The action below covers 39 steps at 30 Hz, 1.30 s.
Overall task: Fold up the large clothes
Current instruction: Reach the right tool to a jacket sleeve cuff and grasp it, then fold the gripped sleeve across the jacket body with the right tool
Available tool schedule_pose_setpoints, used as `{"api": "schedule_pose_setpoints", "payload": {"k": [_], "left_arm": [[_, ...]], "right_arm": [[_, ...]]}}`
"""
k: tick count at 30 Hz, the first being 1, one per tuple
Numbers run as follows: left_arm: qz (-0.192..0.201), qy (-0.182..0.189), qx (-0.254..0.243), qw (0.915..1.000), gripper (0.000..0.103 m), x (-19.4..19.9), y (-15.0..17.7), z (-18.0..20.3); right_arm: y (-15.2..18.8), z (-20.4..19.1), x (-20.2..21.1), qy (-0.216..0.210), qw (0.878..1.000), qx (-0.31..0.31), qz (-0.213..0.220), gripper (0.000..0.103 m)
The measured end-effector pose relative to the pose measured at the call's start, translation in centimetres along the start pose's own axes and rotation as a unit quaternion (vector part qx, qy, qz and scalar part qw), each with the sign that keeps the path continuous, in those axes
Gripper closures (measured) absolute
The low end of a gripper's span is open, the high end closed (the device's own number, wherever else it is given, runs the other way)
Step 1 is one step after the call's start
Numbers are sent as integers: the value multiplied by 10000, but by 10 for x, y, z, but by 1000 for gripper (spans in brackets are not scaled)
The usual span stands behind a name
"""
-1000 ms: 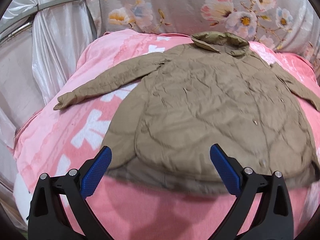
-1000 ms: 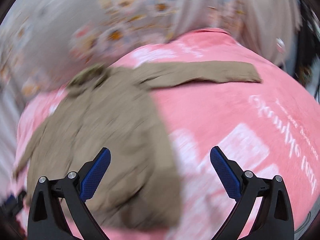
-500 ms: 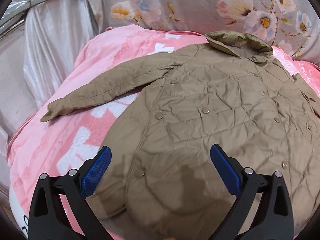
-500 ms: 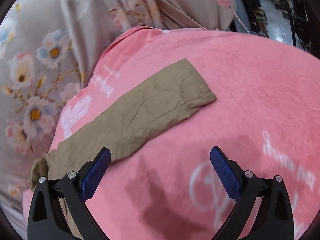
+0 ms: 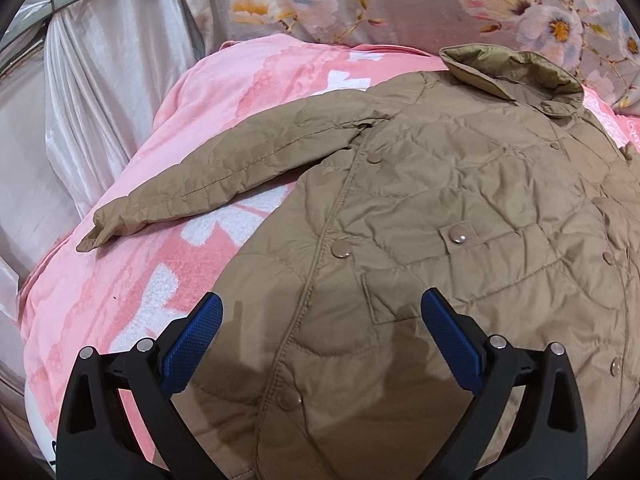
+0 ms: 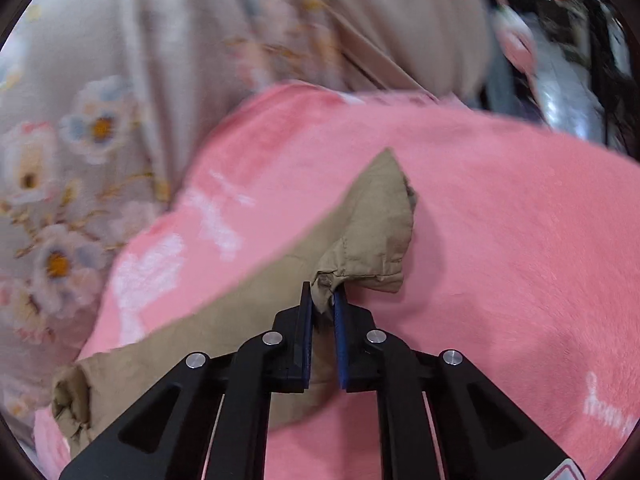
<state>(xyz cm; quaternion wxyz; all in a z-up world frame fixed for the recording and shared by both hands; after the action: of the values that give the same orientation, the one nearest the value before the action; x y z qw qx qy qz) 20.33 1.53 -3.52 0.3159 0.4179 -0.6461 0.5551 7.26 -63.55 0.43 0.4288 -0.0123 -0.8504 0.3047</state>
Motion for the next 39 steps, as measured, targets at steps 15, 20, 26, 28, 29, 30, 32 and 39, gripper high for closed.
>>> {"api": "schedule_pose_setpoints", "payload": {"k": [15,20,26,28,29,30,32,39], "left_arm": [[-56,150,315,9994,6,1,-7,-33],[-95,110,435,9989,6,-8,-5,-52],[-200,202,617,9977,6,-19,-2,-70],[-229,233,650,9973,6,-23,-2,-74],[-239,247,661,9972,6,-24,-2,-75],[-248,260,671,9971,6,-25,-2,-77],[-265,301,698,9968,6,-27,-2,-79],[-266,822,699,9938,6,-22,-13,-80]], "right_arm": [[210,-335,43,-1855,8943,3947,-1003,96],[279,-364,19,-1831,8678,4348,-1559,96],[338,-379,-7,-1668,8428,4674,-2083,96],[352,-382,-13,-1621,8360,4751,-2216,95],[358,-384,-15,-1584,8333,4790,-2261,95],[363,-383,-17,-1560,8311,4823,-2289,95],[372,-383,-19,-1511,8266,4885,-2352,95],[388,-379,-17,-1322,8091,5212,-2371,84]]}}
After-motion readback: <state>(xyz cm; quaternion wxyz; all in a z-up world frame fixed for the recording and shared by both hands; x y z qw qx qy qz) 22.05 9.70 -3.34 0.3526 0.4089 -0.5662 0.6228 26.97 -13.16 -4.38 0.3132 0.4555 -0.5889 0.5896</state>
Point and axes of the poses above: each gripper's, at about its wrist camera, not at the fingertips, and x roughly against the way its jaws point, z to its right, y to its underside, the point moved 2 cm from there along -x, roughly the way its jaws point, and after that the axes turned 15 degrees about -z, right-handed, at the moved point
